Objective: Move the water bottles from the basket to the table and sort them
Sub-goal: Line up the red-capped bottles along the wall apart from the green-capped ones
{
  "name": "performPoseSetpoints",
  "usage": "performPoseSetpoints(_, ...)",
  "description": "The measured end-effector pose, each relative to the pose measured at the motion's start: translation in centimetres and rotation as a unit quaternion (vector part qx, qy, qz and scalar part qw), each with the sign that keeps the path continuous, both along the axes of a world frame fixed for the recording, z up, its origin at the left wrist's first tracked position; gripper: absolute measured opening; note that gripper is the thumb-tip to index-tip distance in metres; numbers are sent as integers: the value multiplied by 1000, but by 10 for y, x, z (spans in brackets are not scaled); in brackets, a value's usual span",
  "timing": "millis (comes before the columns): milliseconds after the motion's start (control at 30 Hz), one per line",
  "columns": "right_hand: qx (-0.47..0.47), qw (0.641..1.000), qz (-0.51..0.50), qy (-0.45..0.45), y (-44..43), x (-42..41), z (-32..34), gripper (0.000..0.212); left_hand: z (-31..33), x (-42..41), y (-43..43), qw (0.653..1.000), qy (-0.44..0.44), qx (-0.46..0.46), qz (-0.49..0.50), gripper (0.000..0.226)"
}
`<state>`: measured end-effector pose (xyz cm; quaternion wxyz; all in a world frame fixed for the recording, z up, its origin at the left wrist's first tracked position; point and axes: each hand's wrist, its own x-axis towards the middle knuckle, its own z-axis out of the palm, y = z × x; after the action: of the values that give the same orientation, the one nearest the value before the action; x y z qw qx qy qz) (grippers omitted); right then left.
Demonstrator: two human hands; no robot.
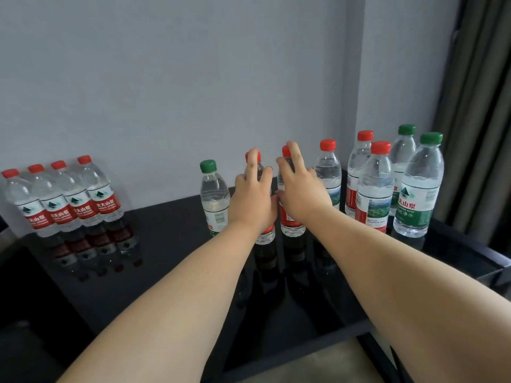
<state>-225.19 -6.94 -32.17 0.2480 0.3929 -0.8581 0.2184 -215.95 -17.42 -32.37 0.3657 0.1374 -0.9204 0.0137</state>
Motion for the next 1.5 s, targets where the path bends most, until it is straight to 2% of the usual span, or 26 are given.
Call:
performPoseSetpoints(233,2,1000,17,-21,5,2,7,66,2,5,4,1000,14,25,-8,46)
performPoseSetpoints(767,14,1000,-8,-16,21,38,14,68,4,59,20,1000,-8,25,-13,52)
performPoseSetpoints(1500,8,999,30,-40,23,143,18,68,6,178,8,999,-6,38,30,61)
